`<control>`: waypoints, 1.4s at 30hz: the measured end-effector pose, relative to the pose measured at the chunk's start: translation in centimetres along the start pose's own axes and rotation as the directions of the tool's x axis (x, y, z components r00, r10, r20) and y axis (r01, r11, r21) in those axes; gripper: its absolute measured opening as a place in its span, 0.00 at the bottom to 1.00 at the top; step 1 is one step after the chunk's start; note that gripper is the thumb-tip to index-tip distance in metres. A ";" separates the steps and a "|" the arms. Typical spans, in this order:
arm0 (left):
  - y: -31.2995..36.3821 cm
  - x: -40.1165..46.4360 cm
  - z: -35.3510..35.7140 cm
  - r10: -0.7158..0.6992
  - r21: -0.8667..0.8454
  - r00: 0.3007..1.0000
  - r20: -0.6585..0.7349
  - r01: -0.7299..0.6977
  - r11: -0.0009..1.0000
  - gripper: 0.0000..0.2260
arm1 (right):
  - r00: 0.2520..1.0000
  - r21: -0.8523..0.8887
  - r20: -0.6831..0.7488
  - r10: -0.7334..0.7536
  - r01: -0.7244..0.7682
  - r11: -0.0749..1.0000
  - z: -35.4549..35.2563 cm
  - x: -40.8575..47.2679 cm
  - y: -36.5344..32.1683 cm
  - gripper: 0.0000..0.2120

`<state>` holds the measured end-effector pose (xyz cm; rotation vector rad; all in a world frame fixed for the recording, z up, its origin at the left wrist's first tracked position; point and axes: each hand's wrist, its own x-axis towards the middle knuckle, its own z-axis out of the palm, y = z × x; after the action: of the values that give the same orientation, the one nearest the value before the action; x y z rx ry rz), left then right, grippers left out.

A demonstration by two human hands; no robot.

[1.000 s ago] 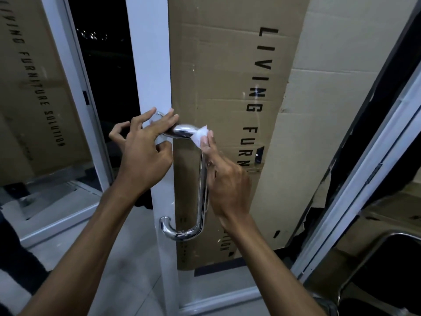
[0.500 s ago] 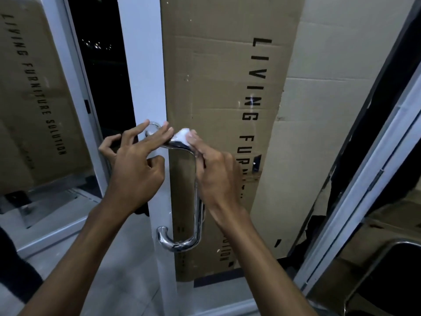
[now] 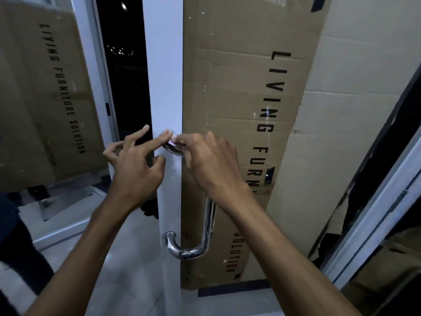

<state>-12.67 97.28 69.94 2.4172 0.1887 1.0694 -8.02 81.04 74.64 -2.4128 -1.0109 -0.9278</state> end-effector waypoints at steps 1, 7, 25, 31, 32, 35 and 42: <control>0.1 0.0 0.0 0.003 0.024 1.000 -0.004 -0.003 1.000 0.25 | 1.000 -0.035 0.001 -0.005 0.005 0.999 0.1 0.6 -0.2 0.13; -0.4 0.9 -0.5 0.047 0.100 0.999 0.011 -0.048 0.994 0.25 | 0.999 -0.108 0.024 -0.045 0.047 0.993 -0.4 1.2 -0.2 0.11; -1.2 0.3 -1.5 0.086 0.127 0.996 0.022 -0.088 0.988 0.25 | 0.995 -0.152 0.099 0.012 0.003 0.988 -0.4 2.6 -1.7 0.11; -1.0 0.8 -0.6 0.086 0.103 0.996 0.004 -0.086 0.991 0.26 | 0.995 -0.148 0.103 -0.002 0.017 0.989 -0.3 3.0 -1.6 0.11; -1.2 0.8 -0.7 0.088 0.101 0.996 0.003 -0.088 0.991 0.26 | 0.995 -0.145 0.100 0.001 0.014 0.989 -0.1 2.7 -1.5 0.12; -1.3 0.7 -0.8 0.075 0.103 0.997 0.000 -0.075 0.992 0.24 | 0.995 -0.134 0.104 0.006 0.008 0.991 -0.2 3.3 -1.3 0.11; 0.0 -0.9 -0.9 0.152 0.144 0.986 -0.072 -0.140 0.980 0.24 | 0.993 -0.103 -0.107 -0.039 0.028 0.994 -0.2 -1.7 -0.4 0.12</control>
<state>-13.95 97.34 69.88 2.5448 0.1179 1.2615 -9.34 80.34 73.65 -2.4036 -0.9896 -1.1356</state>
